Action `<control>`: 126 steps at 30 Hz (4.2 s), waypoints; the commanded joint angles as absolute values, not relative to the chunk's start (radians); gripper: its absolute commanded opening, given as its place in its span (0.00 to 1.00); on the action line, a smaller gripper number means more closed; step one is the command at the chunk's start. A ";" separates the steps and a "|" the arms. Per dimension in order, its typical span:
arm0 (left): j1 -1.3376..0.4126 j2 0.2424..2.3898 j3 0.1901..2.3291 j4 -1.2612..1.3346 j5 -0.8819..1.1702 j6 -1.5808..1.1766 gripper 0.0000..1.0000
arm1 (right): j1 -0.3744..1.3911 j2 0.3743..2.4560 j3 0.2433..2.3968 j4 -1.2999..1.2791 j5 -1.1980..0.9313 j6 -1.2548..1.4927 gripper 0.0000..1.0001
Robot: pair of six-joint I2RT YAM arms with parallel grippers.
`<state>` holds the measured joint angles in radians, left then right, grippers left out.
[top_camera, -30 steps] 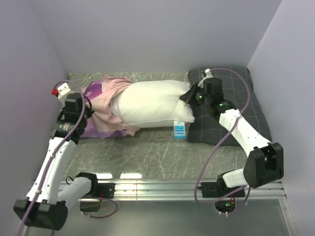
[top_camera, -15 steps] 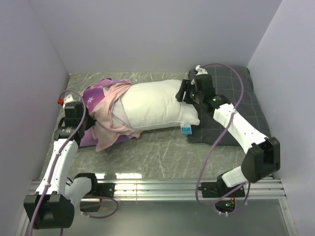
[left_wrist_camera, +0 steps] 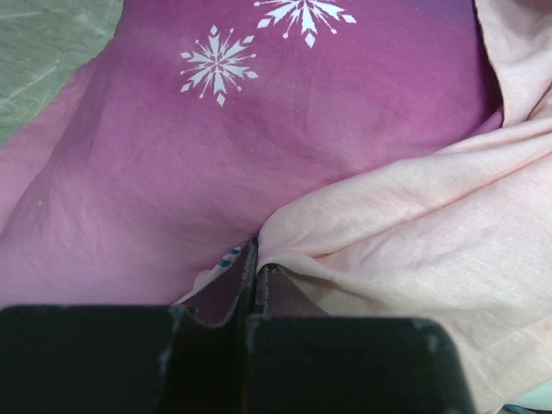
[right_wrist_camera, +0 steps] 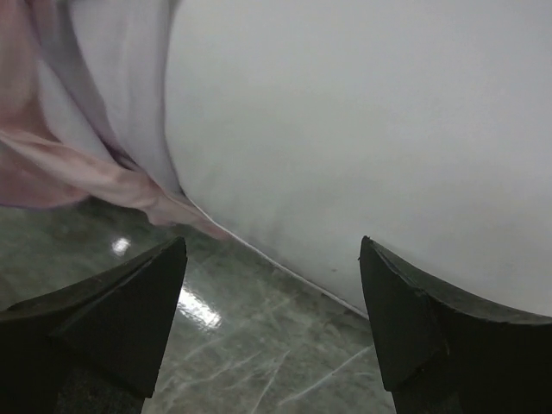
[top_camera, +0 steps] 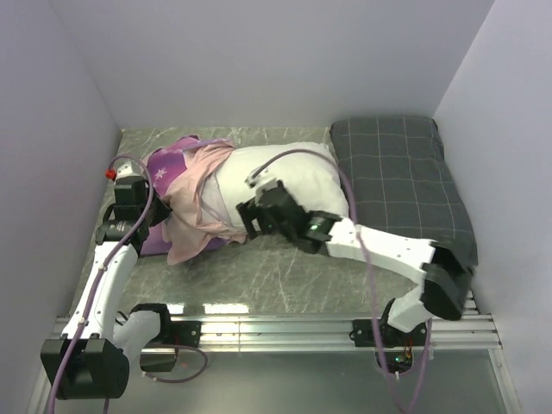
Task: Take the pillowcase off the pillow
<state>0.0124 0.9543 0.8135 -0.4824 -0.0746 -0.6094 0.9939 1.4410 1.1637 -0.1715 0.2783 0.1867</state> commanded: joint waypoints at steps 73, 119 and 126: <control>-0.368 1.182 1.399 -0.747 -0.817 -0.514 0.00 | 0.549 1.594 1.565 -0.353 0.054 0.426 0.00; -0.558 1.101 0.887 -0.442 -0.435 -0.795 0.70 | 0.474 1.925 1.755 -0.385 -0.100 0.408 0.00; -0.558 1.075 0.854 -0.376 -0.488 -0.770 0.00 | 0.508 1.787 1.733 -0.385 -0.069 0.342 0.41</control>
<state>-0.5560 1.1206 0.8562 -0.4488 -0.4347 -0.7734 0.4885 1.8854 1.7420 -0.3023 -0.1123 0.4026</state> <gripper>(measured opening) 0.022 0.359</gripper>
